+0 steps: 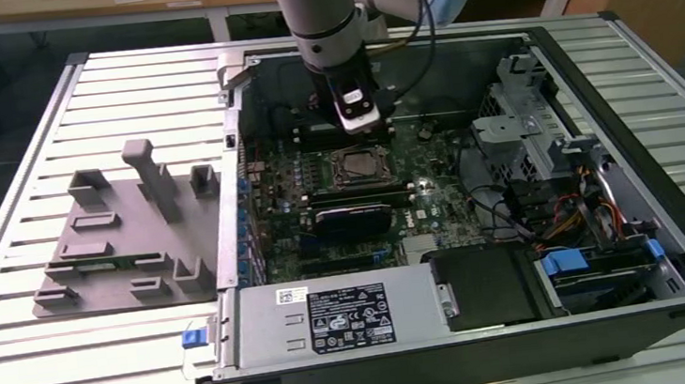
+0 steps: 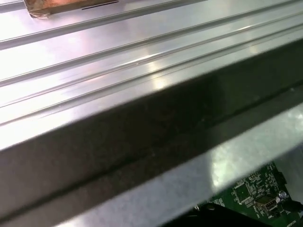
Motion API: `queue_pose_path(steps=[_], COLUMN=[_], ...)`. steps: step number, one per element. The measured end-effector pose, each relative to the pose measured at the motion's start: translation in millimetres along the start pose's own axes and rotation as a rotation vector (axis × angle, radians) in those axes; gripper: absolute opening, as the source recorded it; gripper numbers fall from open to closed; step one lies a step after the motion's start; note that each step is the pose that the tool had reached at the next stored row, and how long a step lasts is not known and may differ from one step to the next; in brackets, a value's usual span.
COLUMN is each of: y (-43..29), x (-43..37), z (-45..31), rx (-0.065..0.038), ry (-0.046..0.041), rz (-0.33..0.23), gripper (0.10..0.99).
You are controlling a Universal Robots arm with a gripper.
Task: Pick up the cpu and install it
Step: 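Install the first cpu locking lever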
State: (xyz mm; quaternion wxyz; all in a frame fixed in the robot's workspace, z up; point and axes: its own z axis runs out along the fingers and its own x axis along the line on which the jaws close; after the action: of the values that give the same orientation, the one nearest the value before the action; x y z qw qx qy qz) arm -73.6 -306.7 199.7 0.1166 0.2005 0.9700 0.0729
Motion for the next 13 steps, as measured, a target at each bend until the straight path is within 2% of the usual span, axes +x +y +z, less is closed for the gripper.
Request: queue_pose_path(steps=[3, 9, 13], y=[1.8, 0.8, -0.3], x=[1.9, 4.0, 6.5], z=[0.6, 1.5, 1.5], rx=[0.001, 0.002, 0.002], ry=[-0.0026, -0.0169, -0.0229], rz=[0.002, 0.002, 0.003], gripper=[0.106, 0.106, 0.106])
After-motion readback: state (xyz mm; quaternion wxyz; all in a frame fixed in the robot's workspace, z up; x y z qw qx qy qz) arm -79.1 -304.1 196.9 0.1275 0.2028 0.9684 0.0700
